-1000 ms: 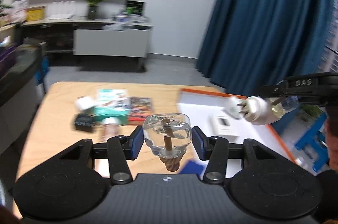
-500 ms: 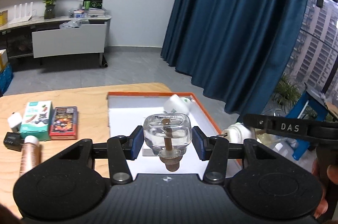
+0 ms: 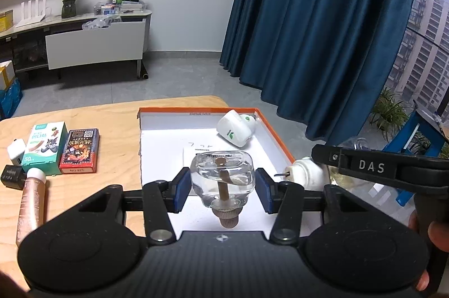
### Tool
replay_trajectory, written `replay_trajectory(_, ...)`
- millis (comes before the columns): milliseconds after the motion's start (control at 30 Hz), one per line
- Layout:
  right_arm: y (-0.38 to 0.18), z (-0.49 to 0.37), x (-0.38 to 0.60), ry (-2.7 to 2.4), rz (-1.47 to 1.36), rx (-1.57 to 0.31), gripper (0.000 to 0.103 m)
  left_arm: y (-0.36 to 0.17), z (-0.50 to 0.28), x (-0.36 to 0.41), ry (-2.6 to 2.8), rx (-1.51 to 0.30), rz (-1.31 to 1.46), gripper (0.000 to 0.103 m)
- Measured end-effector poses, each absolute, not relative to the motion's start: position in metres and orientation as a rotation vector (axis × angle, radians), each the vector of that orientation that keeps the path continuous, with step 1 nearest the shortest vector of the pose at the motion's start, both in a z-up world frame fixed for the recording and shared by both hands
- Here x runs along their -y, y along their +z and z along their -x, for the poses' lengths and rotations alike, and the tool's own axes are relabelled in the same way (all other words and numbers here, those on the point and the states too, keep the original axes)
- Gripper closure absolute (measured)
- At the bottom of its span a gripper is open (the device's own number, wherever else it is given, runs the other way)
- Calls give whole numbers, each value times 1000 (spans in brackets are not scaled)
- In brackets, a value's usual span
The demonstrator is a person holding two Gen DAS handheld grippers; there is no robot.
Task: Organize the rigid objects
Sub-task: 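Carry the bottle in left tool while right tool carries the diffuser toward the orange-rimmed box, then hold the bottle over the box with left tool while right tool holds the diffuser beside it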
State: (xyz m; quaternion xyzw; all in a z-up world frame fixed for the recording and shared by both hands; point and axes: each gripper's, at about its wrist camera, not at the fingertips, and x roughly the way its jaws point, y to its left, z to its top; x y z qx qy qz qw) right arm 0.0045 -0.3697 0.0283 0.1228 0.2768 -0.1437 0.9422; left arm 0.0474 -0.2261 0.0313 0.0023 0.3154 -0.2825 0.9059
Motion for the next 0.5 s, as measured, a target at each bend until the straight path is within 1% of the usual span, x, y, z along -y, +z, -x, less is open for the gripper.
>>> replay_trajectory(500,26,-17,366,-288,-215,-589,57,26,-49,226,-568,-671,-2,53)
